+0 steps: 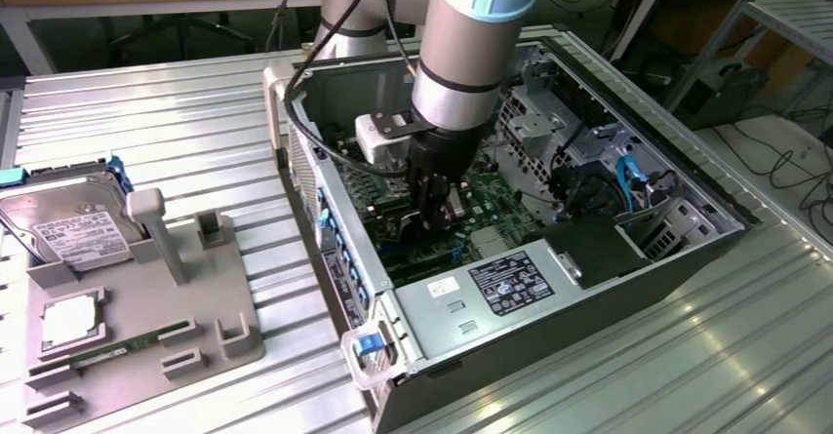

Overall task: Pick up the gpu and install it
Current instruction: 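Insert the gpu into the slot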

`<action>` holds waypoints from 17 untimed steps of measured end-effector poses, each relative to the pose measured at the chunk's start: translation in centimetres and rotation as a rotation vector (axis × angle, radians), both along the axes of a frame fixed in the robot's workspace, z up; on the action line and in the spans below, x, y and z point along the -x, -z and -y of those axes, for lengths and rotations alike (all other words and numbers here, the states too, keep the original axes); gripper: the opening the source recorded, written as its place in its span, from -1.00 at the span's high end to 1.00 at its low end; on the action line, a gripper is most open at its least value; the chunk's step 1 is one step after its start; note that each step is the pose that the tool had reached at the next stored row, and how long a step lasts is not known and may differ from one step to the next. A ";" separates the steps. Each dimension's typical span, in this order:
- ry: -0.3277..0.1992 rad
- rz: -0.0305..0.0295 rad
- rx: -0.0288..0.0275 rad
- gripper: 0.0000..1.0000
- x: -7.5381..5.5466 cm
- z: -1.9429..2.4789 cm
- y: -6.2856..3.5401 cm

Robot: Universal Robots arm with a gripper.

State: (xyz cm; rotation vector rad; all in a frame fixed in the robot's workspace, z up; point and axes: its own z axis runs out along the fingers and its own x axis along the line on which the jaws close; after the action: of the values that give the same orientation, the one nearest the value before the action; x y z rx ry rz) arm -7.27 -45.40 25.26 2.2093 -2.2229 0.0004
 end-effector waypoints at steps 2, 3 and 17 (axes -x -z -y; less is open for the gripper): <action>0.000 0.0004 -0.0004 0.30 0.0 0.00 -1.13; 0.000 0.0006 0.0000 0.30 0.0 0.00 -1.63; 0.000 0.0026 -0.0004 0.79 0.0 0.00 -3.63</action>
State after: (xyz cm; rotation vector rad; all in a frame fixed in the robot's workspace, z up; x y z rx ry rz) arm -7.27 -45.40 28.89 2.2109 -2.2243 0.0028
